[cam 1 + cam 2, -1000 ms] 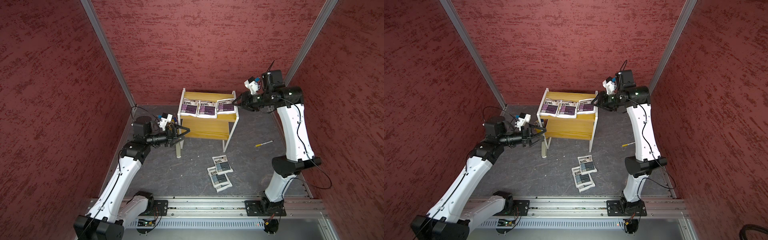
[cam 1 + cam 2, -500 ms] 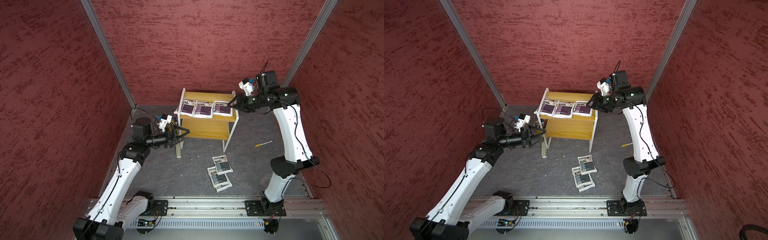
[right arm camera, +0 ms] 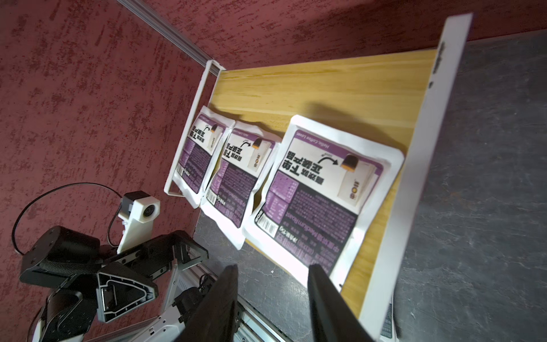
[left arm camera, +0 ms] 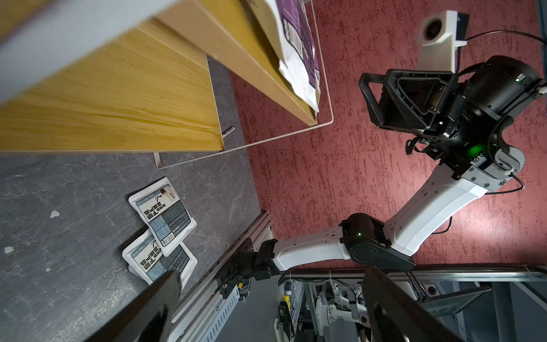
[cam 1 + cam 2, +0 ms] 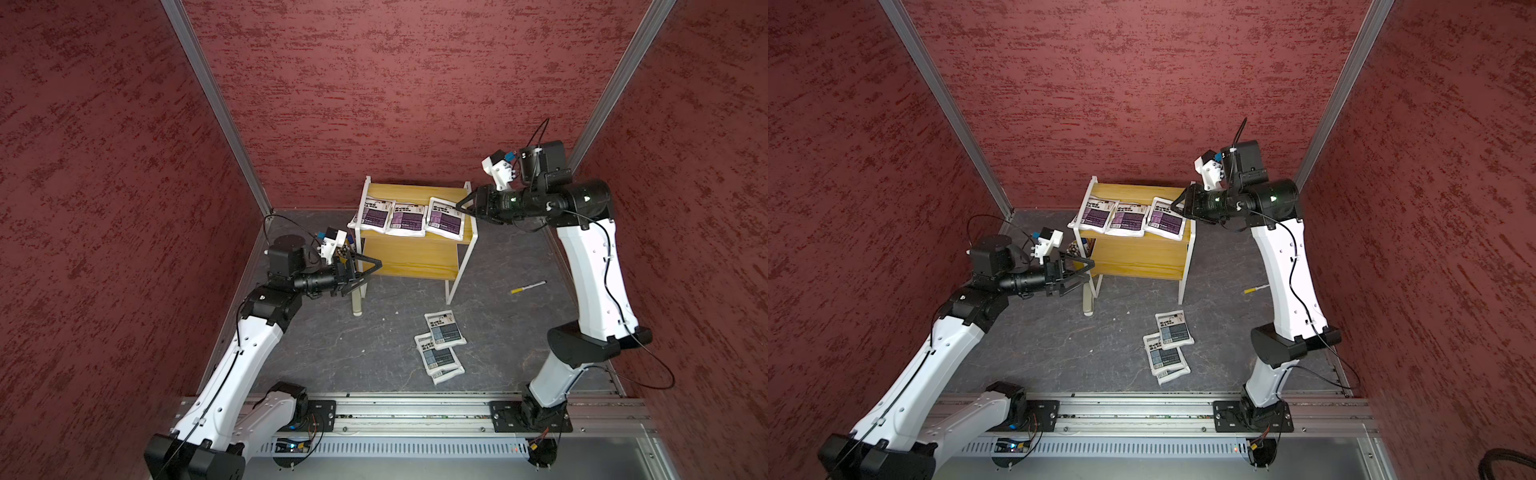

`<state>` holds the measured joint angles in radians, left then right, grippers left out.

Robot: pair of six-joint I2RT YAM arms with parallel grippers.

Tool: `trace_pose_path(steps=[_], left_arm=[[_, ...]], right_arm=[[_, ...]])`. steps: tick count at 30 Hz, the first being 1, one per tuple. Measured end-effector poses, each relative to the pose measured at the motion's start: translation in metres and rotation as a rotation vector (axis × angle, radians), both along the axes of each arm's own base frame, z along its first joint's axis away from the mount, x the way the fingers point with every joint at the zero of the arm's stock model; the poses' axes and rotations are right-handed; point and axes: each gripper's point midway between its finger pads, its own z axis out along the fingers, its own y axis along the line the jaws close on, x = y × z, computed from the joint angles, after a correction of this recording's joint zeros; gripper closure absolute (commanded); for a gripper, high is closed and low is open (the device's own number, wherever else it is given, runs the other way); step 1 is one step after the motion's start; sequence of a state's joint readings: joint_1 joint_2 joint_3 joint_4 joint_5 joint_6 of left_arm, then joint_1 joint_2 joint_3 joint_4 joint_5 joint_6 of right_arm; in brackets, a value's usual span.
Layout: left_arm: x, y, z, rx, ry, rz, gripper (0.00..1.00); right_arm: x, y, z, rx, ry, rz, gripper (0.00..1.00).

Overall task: Place the bagged coffee beans on the shelf by color
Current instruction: Place the bagged coffee beans on the shelf, then pick up the bagged coffee beans at the center of the board.

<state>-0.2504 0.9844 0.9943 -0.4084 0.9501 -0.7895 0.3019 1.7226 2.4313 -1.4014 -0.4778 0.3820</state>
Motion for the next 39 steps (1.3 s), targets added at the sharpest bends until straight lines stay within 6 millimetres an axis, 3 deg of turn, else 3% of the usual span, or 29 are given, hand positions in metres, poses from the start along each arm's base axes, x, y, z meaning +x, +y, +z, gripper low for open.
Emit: trace_pose_path(steps=[5, 8, 14, 19, 23, 26, 35, 39], left_arm=[[-0.028, -0.032, 0.003, 0.048, -0.073, -0.1, 0.0], [-0.047, -0.049, -0.016, 0.062, -0.077, -0.144, 0.0], [-0.078, -0.075, -0.1, 0.184, 0.049, -0.182, 0.0], [-0.088, -0.092, -0.14, 0.25, 0.111, -0.18, 0.0], [-0.085, -0.103, -0.166, 0.268, 0.168, -0.161, 0.0], [-0.08, -0.109, -0.176, 0.266, 0.196, -0.148, 0.0], [-0.075, -0.114, -0.163, 0.205, 0.174, -0.14, 0.0], [-0.073, -0.106, -0.156, 0.182, 0.165, -0.129, 0.0]], right_arm=[[-0.044, -0.022, -0.002, -0.024, 0.003, -0.033, 0.5], [-0.082, -0.04, -0.028, -0.05, 0.046, -0.061, 0.49], [-0.146, -0.059, -0.134, -0.073, 0.276, -0.108, 0.49], [-0.172, -0.053, -0.234, -0.025, 0.51, -0.131, 0.5], [-0.178, -0.048, -0.296, 0.011, 0.646, -0.163, 0.5], [-0.173, -0.043, -0.323, 0.043, 0.689, -0.185, 0.5], [-0.151, -0.034, -0.381, 0.084, 0.75, -0.219, 0.51], [-0.145, -0.034, -0.394, 0.108, 0.745, -0.233, 0.52]])
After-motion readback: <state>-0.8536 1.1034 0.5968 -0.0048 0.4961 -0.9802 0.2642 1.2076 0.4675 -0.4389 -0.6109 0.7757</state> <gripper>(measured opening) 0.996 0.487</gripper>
